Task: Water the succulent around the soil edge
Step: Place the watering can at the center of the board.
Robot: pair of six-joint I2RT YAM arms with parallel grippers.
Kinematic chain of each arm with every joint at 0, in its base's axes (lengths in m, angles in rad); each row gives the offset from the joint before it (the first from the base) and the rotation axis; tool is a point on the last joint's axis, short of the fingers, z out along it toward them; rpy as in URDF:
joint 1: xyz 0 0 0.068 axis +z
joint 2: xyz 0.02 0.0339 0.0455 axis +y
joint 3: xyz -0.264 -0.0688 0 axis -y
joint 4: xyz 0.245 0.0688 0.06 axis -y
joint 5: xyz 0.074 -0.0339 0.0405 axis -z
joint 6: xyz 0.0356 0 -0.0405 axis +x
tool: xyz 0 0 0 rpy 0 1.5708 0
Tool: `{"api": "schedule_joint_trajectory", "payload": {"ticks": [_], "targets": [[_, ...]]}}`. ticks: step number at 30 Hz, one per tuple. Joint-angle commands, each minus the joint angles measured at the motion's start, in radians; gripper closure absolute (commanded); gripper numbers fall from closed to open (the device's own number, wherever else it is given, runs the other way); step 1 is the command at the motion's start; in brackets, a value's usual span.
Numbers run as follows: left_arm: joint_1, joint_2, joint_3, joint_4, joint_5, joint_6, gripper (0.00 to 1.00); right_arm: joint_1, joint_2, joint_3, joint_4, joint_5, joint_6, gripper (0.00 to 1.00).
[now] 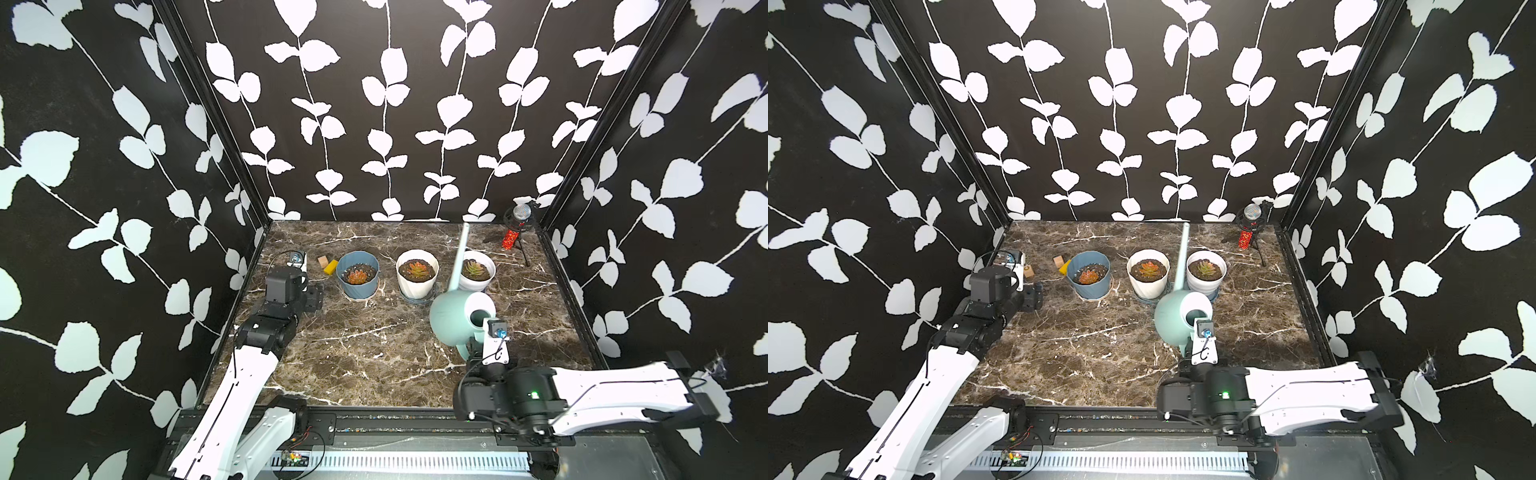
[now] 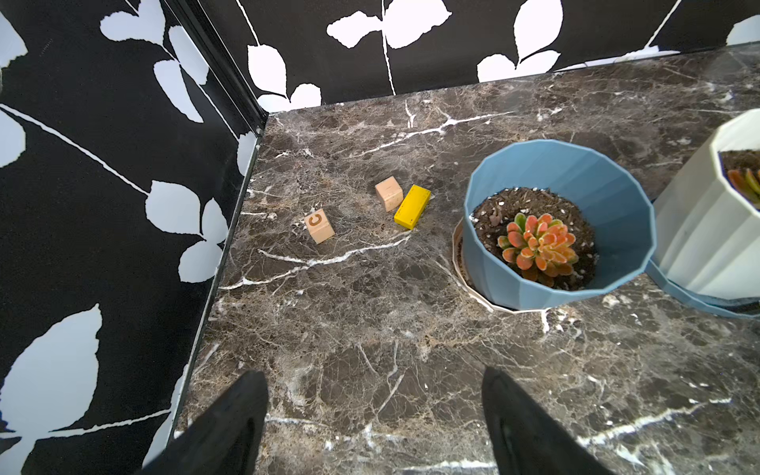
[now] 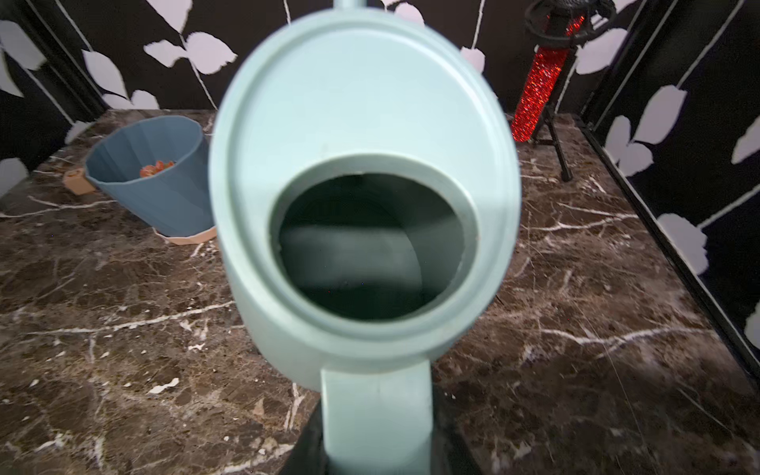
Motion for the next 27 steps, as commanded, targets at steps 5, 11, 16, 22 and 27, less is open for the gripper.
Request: {"api": "schedule_joint_trajectory", "payload": {"ticks": [5, 11, 16, 22, 27], "targets": [[0.003, -0.026, 0.008, -0.002, -0.002, 0.007, 0.17, 0.027, 0.193, 0.214, -0.278, 0.043, 0.388, 1.00], [0.006, -0.041, 0.011, -0.010, 0.014, 0.003, 0.16, 0.018, 0.299, 0.233, -0.176, -0.018, 0.372, 1.00], [0.008, -0.048, 0.016, -0.016, 0.032, 0.000, 0.16, 0.008, 0.383, 0.261, -0.169, -0.054, 0.398, 1.00], [0.009, -0.056, 0.017, -0.021, 0.047, -0.001, 0.16, -0.013, 0.451, 0.267, -0.133, -0.072, 0.411, 1.00], [0.009, -0.059, 0.019, -0.024, 0.051, -0.003, 0.16, -0.041, 0.496, 0.288, -0.115, -0.093, 0.413, 1.00]]}}
